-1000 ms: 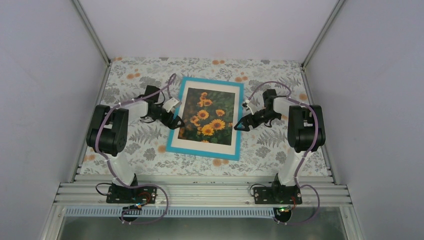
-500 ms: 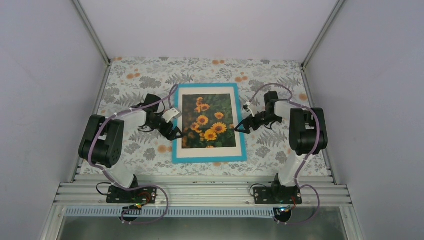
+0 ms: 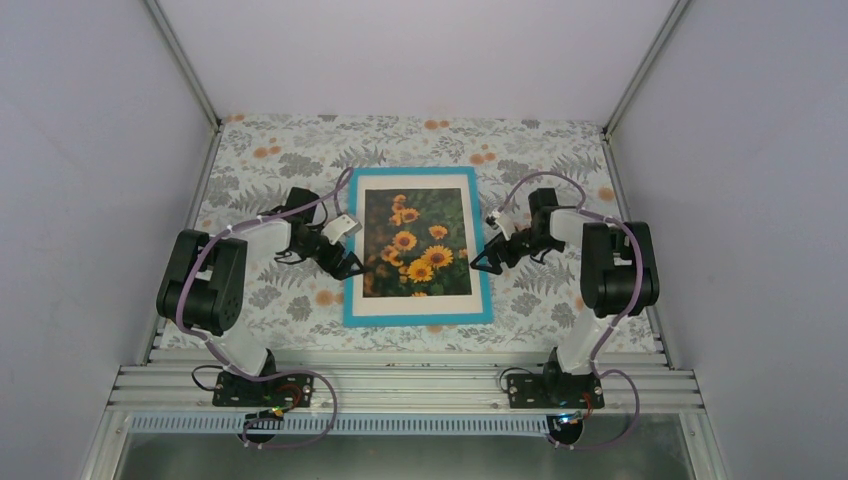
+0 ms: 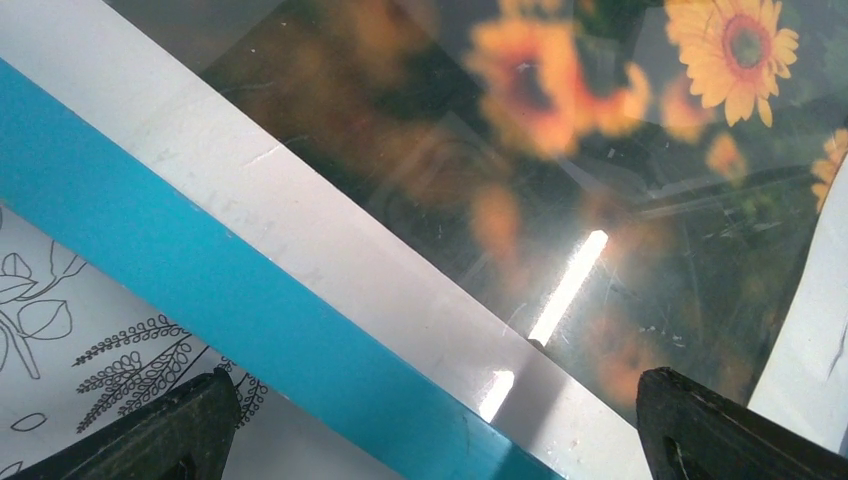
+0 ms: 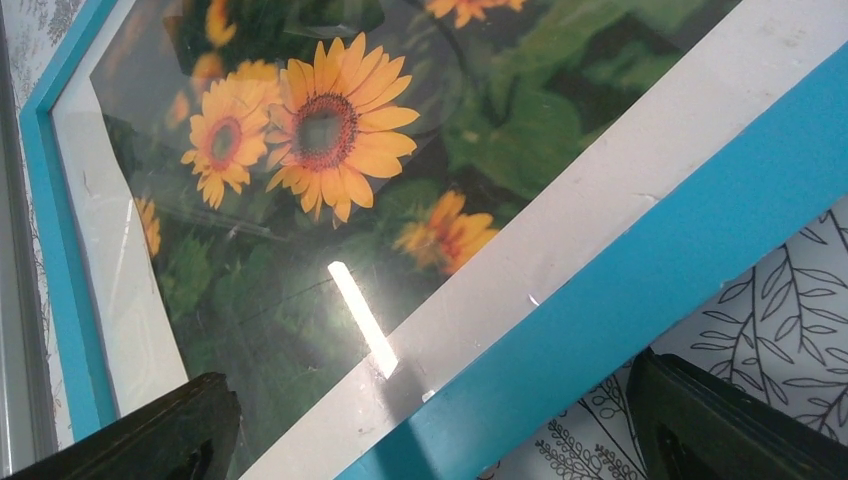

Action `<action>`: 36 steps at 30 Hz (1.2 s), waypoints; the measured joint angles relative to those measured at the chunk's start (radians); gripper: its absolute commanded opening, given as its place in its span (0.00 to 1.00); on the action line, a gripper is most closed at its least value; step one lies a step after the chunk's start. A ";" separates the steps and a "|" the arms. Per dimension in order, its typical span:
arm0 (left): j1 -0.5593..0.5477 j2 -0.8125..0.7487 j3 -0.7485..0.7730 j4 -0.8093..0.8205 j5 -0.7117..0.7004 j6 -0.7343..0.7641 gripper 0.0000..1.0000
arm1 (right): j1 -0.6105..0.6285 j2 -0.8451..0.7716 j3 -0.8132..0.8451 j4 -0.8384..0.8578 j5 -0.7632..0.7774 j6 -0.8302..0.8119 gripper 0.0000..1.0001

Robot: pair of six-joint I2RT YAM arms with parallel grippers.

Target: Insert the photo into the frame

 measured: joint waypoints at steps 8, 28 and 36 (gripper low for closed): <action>0.016 0.000 0.002 0.005 -0.013 0.000 0.99 | 0.002 -0.015 -0.019 -0.002 0.008 -0.021 0.96; 0.030 0.013 0.029 0.024 -0.036 -0.005 0.99 | 0.008 -0.044 -0.050 -0.005 0.020 -0.048 0.96; 0.030 0.016 0.032 0.039 -0.035 -0.019 1.00 | 0.008 -0.066 -0.077 -0.023 0.021 -0.068 0.96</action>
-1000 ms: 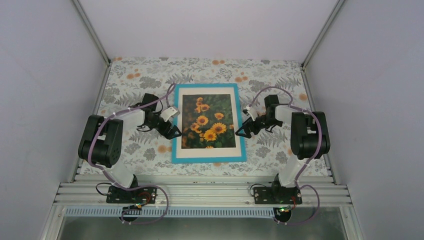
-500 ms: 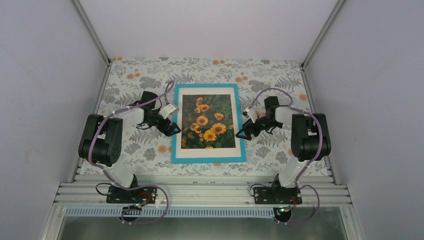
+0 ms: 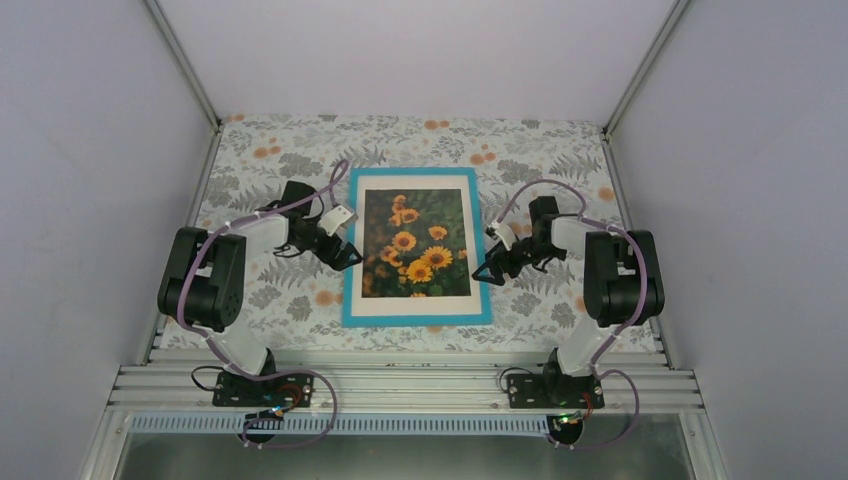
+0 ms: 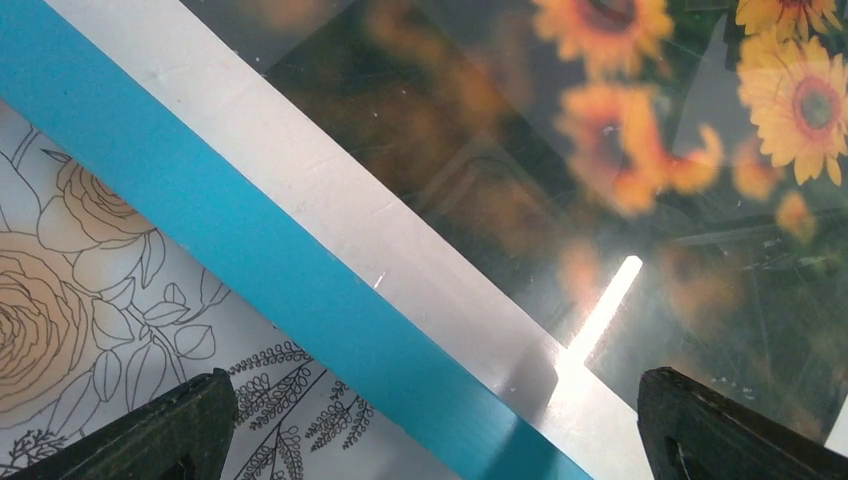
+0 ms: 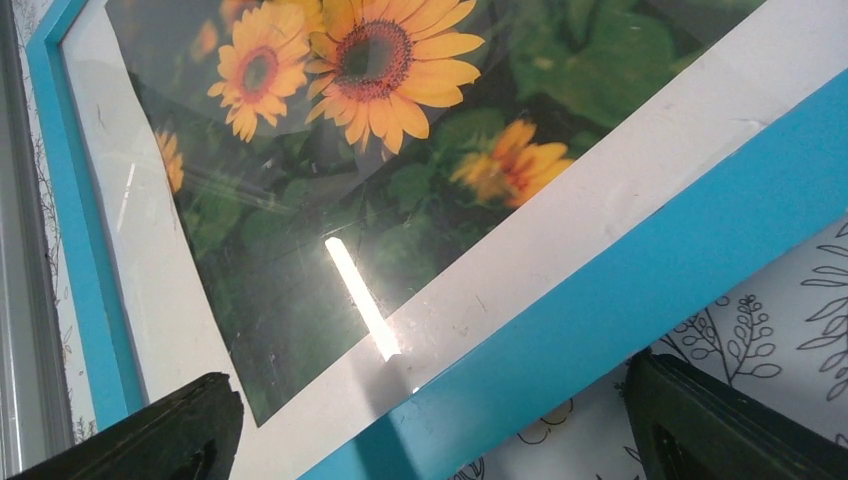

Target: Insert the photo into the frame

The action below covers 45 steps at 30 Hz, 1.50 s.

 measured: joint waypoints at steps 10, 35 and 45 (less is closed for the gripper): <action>0.000 0.042 0.025 0.011 0.001 -0.004 1.00 | 0.000 -0.007 -0.009 -0.003 -0.001 -0.017 0.95; 0.081 -0.051 0.141 -0.050 -0.014 -0.003 1.00 | -0.027 -0.026 0.113 -0.212 0.104 0.009 1.00; 0.257 -0.099 0.395 -0.094 -0.016 -0.035 1.00 | -0.164 -0.023 0.521 -0.275 0.072 0.080 1.00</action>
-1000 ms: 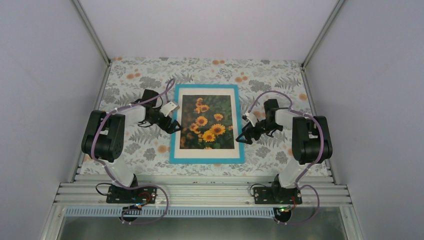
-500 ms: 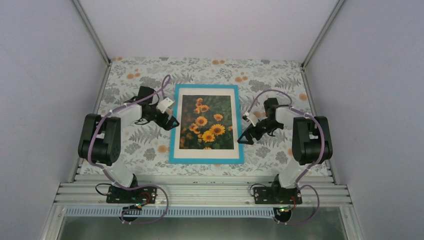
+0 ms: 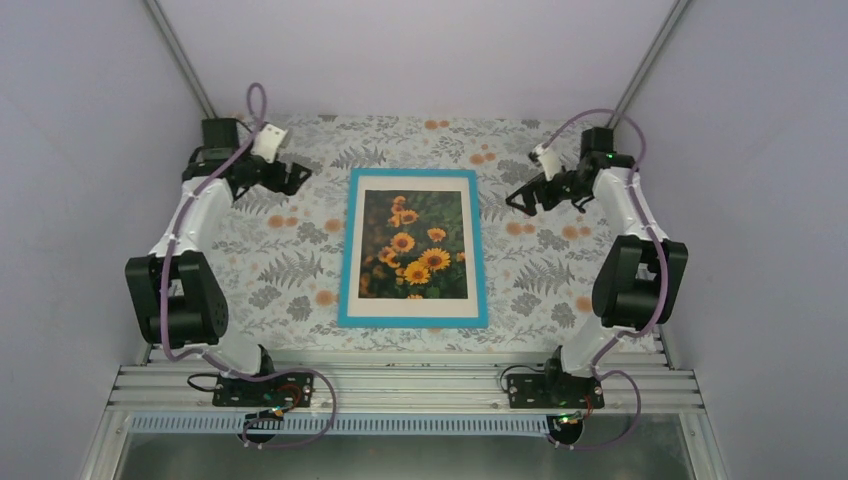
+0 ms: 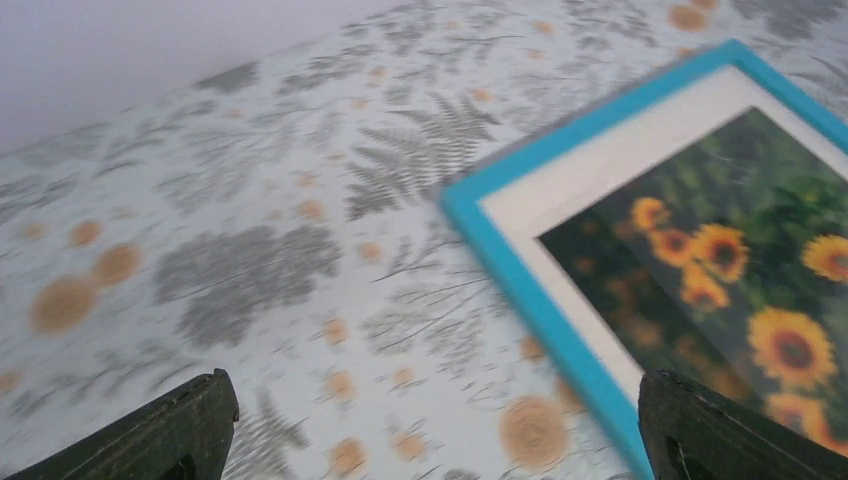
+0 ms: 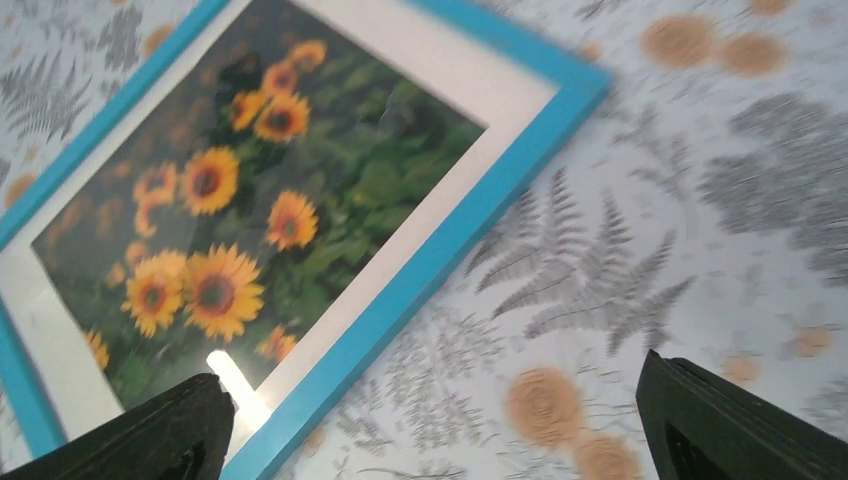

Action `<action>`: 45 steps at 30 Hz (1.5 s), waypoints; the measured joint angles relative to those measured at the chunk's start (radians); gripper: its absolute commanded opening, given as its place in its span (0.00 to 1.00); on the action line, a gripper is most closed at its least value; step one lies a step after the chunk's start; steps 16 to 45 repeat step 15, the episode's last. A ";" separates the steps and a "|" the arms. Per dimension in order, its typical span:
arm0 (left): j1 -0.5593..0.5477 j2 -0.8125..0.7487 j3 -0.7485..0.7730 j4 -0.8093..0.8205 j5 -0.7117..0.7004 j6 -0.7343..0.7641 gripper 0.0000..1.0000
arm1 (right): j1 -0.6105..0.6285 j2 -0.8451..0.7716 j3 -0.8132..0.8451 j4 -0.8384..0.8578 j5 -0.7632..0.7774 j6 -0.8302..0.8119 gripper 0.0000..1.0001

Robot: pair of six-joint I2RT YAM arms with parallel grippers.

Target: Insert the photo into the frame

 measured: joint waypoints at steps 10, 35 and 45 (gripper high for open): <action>0.215 -0.106 -0.096 0.039 -0.003 -0.042 1.00 | -0.156 0.004 -0.016 0.095 -0.080 0.094 1.00; 0.219 -0.140 -0.222 0.073 -0.014 -0.055 1.00 | -0.193 0.004 -0.144 0.165 -0.087 0.138 1.00; 0.219 -0.140 -0.222 0.073 -0.014 -0.055 1.00 | -0.193 0.004 -0.144 0.165 -0.087 0.138 1.00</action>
